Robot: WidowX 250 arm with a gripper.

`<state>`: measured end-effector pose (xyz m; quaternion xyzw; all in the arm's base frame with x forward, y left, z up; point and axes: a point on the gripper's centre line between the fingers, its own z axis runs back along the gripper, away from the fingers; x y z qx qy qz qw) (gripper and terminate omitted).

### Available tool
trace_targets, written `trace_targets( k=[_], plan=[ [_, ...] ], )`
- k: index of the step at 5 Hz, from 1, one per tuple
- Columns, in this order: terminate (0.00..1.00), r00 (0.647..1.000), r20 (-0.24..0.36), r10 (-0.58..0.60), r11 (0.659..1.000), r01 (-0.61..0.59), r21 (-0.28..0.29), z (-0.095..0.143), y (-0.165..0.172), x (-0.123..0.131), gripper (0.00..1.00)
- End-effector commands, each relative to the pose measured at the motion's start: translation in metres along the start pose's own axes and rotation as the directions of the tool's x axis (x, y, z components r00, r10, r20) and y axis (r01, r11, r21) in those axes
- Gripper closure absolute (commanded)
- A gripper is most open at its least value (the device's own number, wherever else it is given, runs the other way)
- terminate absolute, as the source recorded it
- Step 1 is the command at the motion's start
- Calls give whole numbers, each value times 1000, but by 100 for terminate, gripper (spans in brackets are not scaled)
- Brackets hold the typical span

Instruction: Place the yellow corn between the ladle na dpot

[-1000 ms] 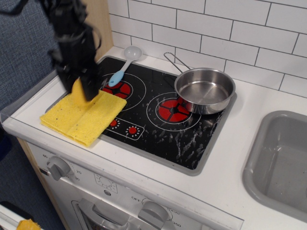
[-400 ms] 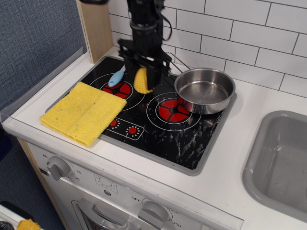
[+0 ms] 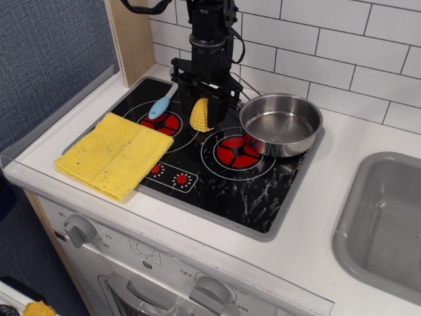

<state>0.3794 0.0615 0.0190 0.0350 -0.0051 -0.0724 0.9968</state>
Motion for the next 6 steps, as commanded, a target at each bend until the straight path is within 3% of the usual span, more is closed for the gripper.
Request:
trace_targets(
  k=[1,2,3,5,6],
  plan=[
    [0,990,143,-17,1000,16,10,40,-3,1,0],
    [0,982,190,-4,1000,-2,27,66,-1,4,0],
    [0,980,201,-1,1000,-4,23,77,-3,4,0],
    [0,985,172,3,1000,-3,3,68,-7,1,0],
    [100,985,172,3,1000,-3,3,68,-7,1,0]
  ],
)
